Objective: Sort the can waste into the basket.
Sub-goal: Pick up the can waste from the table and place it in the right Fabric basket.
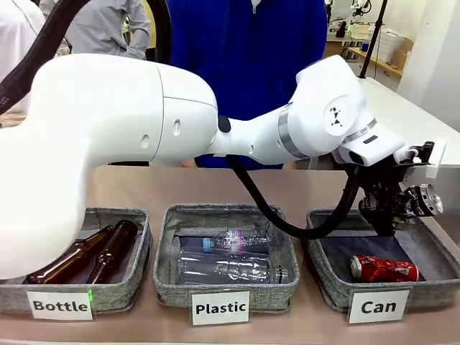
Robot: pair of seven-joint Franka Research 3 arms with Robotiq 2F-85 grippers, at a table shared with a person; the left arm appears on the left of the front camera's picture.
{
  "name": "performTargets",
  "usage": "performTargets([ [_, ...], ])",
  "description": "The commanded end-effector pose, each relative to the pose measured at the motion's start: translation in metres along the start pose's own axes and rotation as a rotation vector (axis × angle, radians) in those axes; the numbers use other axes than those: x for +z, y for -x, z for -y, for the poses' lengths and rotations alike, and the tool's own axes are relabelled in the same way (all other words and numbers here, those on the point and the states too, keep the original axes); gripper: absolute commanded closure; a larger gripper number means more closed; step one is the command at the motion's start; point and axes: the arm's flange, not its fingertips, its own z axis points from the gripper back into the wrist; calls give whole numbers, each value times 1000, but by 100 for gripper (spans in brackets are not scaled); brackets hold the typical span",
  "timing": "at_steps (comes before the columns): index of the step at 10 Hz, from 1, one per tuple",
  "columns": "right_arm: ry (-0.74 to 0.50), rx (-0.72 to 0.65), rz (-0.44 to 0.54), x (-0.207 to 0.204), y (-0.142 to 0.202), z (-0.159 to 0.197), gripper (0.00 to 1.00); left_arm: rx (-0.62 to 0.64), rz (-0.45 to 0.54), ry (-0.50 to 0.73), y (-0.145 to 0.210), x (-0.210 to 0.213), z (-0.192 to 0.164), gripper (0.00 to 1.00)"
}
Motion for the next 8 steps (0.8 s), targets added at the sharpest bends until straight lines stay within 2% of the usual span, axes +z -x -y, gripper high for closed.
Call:
performTargets([
  [1,2,-4,-1,2,-4,-5,0,-24,-45,-35,1,3,10,42],
  [2,2,-4,-1,2,-4,-5,0,-32,-52,-41,1,5,11,0],
  [4,2,-4,-1,2,-4,-5,0,-33,-95,-29,4,11,13,0],
  [5,2,-4,-1,2,-4,-5,0,-25,-114,-32,6,16,17,19],
  [7,2,-4,-1,2,-4,-5,0,0,-108,-58,10,30,27,0],
  [8,2,-4,-1,2,-4,-5,0,6,-90,-57,13,45,34,0],
])
